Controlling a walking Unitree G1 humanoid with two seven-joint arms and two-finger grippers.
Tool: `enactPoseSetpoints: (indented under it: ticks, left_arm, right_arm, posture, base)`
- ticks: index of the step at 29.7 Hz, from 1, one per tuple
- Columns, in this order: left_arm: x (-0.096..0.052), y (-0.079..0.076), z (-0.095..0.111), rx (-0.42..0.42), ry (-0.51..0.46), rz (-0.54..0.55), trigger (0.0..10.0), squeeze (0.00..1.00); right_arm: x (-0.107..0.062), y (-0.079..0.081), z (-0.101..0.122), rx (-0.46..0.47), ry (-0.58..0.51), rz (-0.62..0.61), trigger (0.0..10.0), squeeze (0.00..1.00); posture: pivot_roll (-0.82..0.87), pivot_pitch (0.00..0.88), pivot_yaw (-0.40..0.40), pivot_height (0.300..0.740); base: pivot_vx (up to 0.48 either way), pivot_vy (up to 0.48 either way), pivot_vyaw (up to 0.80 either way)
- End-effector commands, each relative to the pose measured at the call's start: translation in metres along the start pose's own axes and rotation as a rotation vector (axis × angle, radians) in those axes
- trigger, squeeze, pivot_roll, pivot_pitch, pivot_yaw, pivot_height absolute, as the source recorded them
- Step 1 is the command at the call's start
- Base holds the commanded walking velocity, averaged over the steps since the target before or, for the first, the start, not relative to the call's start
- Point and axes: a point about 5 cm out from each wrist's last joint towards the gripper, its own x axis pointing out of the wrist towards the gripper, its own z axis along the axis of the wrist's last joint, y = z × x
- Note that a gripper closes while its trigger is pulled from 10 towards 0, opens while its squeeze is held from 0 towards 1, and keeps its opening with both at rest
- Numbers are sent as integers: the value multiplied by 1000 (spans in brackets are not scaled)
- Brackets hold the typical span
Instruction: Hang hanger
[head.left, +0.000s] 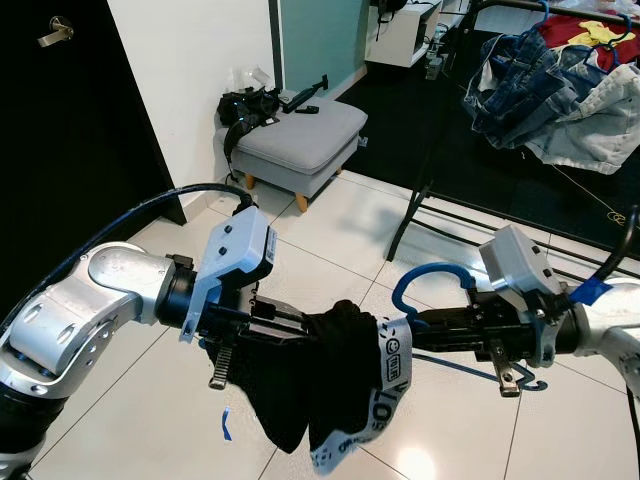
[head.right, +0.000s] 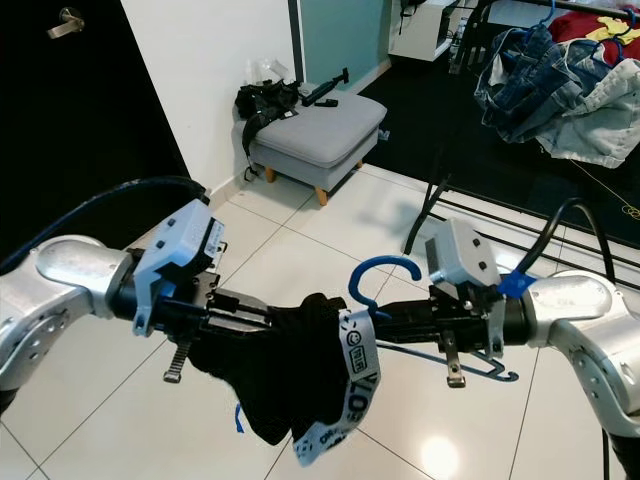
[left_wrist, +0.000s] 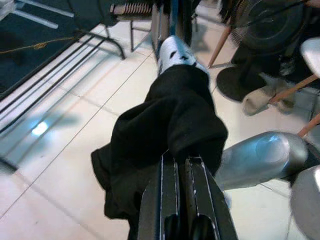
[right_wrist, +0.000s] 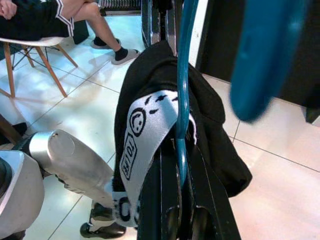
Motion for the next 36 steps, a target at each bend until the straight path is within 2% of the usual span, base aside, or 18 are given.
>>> enactPoseSetpoints:
  ticks: [1,2,3,4,9,10,11,15,16,17,19,20,25,26,36]
  left_arm:
    - [5,-4,-15,-35,85,-24,9412,0]
    - [7,-4,-16,-34,91,-25,8667,0]
    - [7,-4,-16,-34,91,-25,8667,0]
    - [9,-4,-15,-53,68,-28,0,0]
    - [12,-8,-14,-56,44,-63,0,0]
    - [13,-7,-12,-53,31,-54,10000,59]
    - [15,-8,-11,-58,17,-60,10000,1000]
    - [16,-7,-10,-65,6,-62,10000,1000]
    - [18,-7,-10,-41,8,-49,10000,1000]
    - [19,-6,-10,-23,20,-46,10000,318]
    - [19,-6,-10,-23,20,-46,10000,318]
    - [20,-6,-11,-5,30,-44,10000,0]
    - [22,-6,-11,-9,23,-43,10000,0]
    - [22,-5,-10,-20,14,-43,0,0]
    - [22,-2,-10,-14,19,-26,0,0]
  right_arm:
    - [0,-1,14,-71,-55,-6,10000,0]
    - [1,-1,16,-77,-59,-7,10000,0]
    - [1,-1,16,-77,-59,-7,10000,0]
    - [1,-1,17,-82,-62,-11,10000,0]
    - [1,-2,18,-89,-66,-16,10000,0]
    - [2,-3,18,-90,-67,-18,10000,0]
    - [2,-3,18,-92,-69,-19,10000,0]
    - [2,-3,18,-93,-70,-20,10000,0]
    - [2,-3,18,-94,-73,-21,10000,0]
    - [3,-3,19,-95,-76,-20,10000,0]
    - [3,-3,19,-95,-76,-20,10000,0]
    - [3,-4,19,-96,-78,-20,10000,0]
    - [4,-4,20,-98,-81,-20,10000,0]
    - [4,-4,20,-99,-82,-20,10000,0]
    - [5,-4,22,-106,-92,-25,10000,0]
  posture:
    - [0,99,57,740]
    - [-1,99,58,740]
    - [-1,99,58,740]
    - [-2,98,59,740]
    - [-2,98,60,740]
    - [-2,98,60,740]
    - [-1,97,62,740]
    - [-1,97,62,740]
    - [-2,97,62,740]
    - [0,97,63,740]
    - [0,97,63,740]
    - [1,96,64,740]
    - [1,96,64,740]
    - [0,95,65,740]
    - [-2,93,63,740]
  base:
    - [0,0,0]
    - [0,0,0]
    - [0,0,0]
    - [0,0,0]
    - [0,0,0]
    - [0,0,0]
    - [0,0,0]
    - [0,0,0]
    - [0,0,0]
    - [0,0,0]
    - [0,0,0]
    - [0,0,0]
    - [0,0,0]
    - [0,0,0]
    - [0,0,0]
